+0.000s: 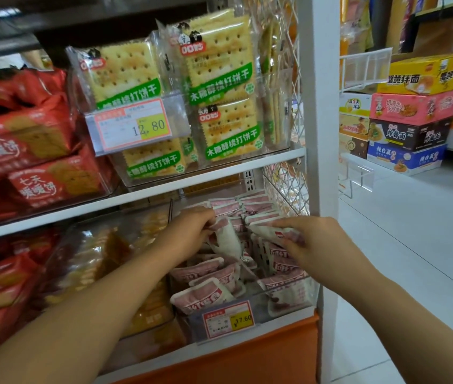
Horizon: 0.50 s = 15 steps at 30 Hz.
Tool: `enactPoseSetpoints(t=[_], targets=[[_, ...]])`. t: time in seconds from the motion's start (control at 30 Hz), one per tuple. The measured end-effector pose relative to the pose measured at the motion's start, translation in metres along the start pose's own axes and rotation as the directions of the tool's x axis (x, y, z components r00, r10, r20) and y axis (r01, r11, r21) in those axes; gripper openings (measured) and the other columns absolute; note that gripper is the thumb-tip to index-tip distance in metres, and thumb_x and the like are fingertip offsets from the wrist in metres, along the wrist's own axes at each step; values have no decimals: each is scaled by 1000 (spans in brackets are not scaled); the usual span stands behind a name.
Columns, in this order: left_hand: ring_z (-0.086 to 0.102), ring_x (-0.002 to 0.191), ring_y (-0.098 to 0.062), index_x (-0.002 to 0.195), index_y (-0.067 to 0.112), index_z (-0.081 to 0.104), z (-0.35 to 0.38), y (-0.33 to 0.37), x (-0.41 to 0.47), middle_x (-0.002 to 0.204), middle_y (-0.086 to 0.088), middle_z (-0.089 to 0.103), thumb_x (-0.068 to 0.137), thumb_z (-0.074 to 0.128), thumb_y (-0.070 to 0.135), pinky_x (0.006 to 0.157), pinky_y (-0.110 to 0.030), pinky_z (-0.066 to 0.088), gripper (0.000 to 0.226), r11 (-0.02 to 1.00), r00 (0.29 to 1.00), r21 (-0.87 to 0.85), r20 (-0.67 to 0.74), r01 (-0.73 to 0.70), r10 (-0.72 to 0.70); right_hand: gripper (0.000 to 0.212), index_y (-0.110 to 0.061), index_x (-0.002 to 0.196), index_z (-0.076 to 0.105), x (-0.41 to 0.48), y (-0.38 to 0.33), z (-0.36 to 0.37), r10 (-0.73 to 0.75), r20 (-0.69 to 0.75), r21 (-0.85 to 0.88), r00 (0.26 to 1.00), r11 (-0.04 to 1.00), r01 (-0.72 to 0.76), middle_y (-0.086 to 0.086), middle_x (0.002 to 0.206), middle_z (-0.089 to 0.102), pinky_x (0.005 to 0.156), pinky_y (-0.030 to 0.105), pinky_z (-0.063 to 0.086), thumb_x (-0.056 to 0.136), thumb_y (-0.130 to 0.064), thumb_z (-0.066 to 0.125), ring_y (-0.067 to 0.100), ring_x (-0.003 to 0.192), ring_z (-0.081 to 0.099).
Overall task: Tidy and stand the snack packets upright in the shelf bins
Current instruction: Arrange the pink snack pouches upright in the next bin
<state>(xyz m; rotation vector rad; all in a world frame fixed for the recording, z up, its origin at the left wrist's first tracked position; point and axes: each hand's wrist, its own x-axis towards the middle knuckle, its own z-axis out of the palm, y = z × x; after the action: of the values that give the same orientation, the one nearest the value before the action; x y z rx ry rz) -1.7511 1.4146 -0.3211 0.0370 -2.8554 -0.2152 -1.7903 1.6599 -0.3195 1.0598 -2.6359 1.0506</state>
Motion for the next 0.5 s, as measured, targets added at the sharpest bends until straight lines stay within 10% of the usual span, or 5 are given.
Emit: enactPoseSetpoints(t=[0.1, 0.3, 0.5], targets=[[43, 67, -10, 75, 19, 45, -4, -1, -13, 69, 14, 41, 88, 62, 9, 54, -15, 28, 24, 998, 987, -34, -154, 43, -48, 28, -30, 116, 65, 0, -4, -4, -45, -97, -70, 994, 997, 38, -2, 103, 71, 72, 26, 49, 91, -24, 56, 15, 83, 63], [53, 73, -6, 76, 27, 51, -19, 8, -43, 75, 18, 50, 84, 69, 10, 61, -22, 37, 25, 988, 926, -156, -370, 10, -68, 15, -27, 90, 74, -5, -15, -1, -221, -401, -174, 889, 971, 163, -23, 54, 42, 45, 17, 30, 80, -17, 71, 16, 58, 46], [47, 79, -10, 86, 25, 52, -8, 26, -99, 81, 6, 58, 83, 60, 19, 63, -27, 41, 10, 989, 811, 91, -567, -112, 144, 27, -27, 109, 70, -5, -21, 6, -149, -357, 52, 922, 983, 179, -17, 89, 66, 57, 19, 49, 87, -13, 63, 8, 69, 62]])
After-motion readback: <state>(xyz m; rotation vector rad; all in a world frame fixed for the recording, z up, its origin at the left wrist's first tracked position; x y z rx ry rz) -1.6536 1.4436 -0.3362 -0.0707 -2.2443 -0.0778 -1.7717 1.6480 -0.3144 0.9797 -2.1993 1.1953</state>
